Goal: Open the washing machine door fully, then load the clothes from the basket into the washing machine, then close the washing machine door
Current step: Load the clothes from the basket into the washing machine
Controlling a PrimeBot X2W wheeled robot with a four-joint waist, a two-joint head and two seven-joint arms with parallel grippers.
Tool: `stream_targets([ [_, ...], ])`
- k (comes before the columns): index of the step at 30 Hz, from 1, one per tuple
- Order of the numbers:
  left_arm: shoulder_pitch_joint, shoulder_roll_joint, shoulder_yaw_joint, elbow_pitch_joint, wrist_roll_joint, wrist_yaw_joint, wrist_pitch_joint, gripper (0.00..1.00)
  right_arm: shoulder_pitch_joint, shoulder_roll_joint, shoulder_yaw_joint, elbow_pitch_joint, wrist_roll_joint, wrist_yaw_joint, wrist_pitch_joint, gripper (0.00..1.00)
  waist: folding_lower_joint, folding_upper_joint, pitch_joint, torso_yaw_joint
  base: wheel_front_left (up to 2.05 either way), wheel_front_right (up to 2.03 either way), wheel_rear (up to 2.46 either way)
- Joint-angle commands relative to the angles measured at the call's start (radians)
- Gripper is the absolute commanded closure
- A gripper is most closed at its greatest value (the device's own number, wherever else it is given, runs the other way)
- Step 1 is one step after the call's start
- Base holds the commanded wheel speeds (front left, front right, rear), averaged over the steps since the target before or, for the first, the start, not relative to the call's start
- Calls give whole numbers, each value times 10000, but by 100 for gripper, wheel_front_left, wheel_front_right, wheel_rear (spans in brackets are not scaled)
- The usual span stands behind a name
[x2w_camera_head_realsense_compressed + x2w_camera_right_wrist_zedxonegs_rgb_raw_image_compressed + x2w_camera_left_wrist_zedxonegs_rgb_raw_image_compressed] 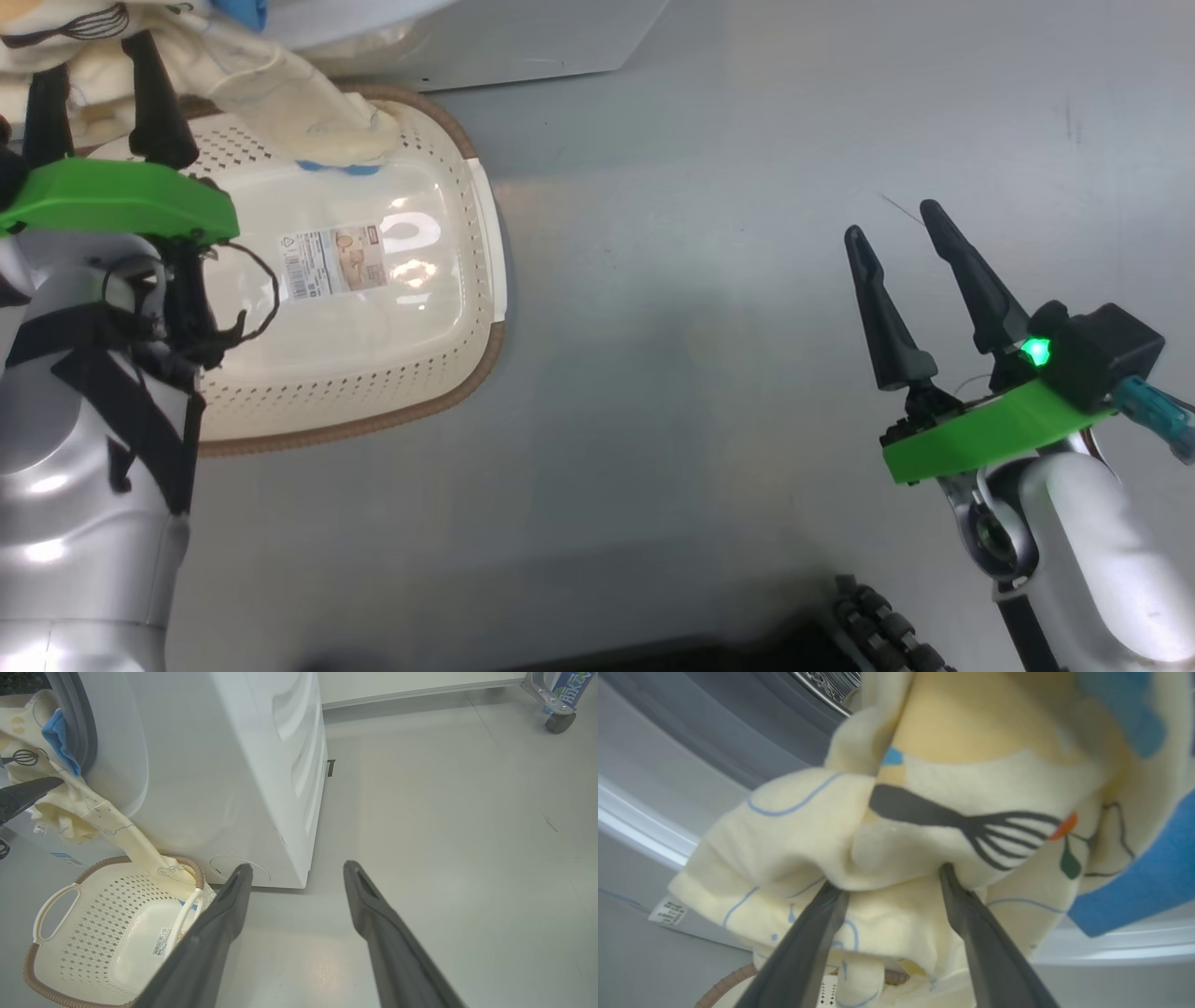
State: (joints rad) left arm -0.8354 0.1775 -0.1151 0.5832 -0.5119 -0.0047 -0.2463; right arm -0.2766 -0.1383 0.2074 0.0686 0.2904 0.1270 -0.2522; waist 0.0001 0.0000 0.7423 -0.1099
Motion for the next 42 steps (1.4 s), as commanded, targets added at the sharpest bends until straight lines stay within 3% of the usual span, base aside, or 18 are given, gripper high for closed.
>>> stream_targets([
  [1, -169, 406, 298, -188, 21, -69, -106, 21, 127, -91, 217, -209, 23, 37, -95, 0, -1, 0, -23, -10, 0, 0, 0],
  [3, -406, 477, 247, 77, 117, -168, -118, 100, 112, -85, 240, -159, 48, 37, -95, 0, -1, 0, -52, -35, 0, 0, 0],
  [8, -610, 452, 229, 463, 289, -331, -145, 100, 107, -66, 217, -57, 52, 37, -95, 0, -1, 0, -274, -31, 0, 0, 0],
  [21, -145, 372, 494, -482, 1062, -512, -153, 100, 273, 9, 240, 135, 135, 37, -95, 0, -1, 0, -1070, 125, 0, 0, 0],
  [26, -552, 631, 388, -442, 1242, -492, -17, 100, 276, 35, 318, 172, 184, 37, -95, 0, -1, 0, -1186, 58, 0, 0, 0],
  [35, -2205, 1363, 67, -217, 1606, -482, 1158, 100, 258, 102, 440, 215, 322, 37, -95, 0, -1, 0, -1269, -302, 0, 0, 0],
  [42, -3288, 1612, -233, 327, 1762, -584, 1865, 100, 210, 137, 569, 237, 412, 37, -95, 0, -1, 0, -1165, -574, 0, 0, 0],
])
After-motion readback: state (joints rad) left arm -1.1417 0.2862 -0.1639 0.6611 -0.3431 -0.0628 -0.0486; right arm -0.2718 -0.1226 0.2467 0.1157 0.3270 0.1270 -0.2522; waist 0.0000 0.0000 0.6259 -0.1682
